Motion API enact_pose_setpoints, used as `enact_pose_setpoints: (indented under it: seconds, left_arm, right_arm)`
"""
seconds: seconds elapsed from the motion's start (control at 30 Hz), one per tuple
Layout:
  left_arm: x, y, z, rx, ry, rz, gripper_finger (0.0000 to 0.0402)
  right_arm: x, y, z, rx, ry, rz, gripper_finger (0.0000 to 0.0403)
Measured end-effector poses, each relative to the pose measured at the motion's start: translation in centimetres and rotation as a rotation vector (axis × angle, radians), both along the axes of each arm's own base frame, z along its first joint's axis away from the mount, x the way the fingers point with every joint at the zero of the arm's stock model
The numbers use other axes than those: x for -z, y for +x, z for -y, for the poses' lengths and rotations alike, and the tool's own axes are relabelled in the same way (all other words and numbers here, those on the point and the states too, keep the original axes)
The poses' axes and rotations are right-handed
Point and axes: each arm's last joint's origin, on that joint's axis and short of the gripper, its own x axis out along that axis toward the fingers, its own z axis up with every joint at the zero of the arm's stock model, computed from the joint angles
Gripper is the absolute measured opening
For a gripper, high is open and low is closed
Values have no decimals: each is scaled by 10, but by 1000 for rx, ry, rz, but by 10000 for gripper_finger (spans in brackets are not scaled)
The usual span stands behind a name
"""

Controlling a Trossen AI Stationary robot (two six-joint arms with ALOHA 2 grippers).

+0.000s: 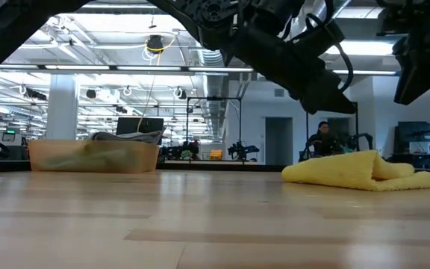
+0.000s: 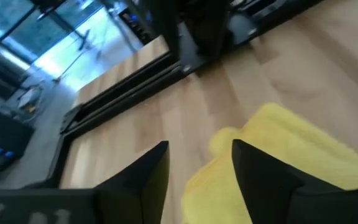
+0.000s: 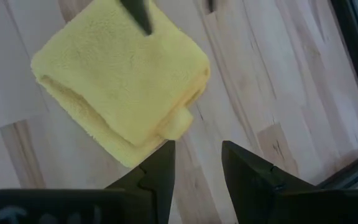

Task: Fold microfiber towels
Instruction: Fold the yellow microfiber cloth, then put the yellow microfiber cloth into the orange bin

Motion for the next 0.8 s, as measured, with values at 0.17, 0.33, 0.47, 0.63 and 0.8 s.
enact_pose_setpoints:
  seconds: [0.17, 0.33, 0.47, 0.63, 0.8]
  left_arm:
    - [-6, -7, 6, -111, 18, -55, 178]
    - [-9, -28, 13, -136, -89, -260, 178]
    - [-11, -45, 18, -126, -207, -423, 178]
    - [1, -54, 34, -17, -147, -522, 178]
    - [22, -53, 47, 101, -46, -426, 178]
  right_arm:
    - [-1, 2, -5, -24, 23, 40, 155]
    - [-1, 8, -13, -99, 46, 97, 155]
    - [10, 13, -25, -299, 53, 128, 155]
    - [16, 17, -33, -326, 74, 173, 155]
    - [17, 17, -37, -309, 96, 193, 155]
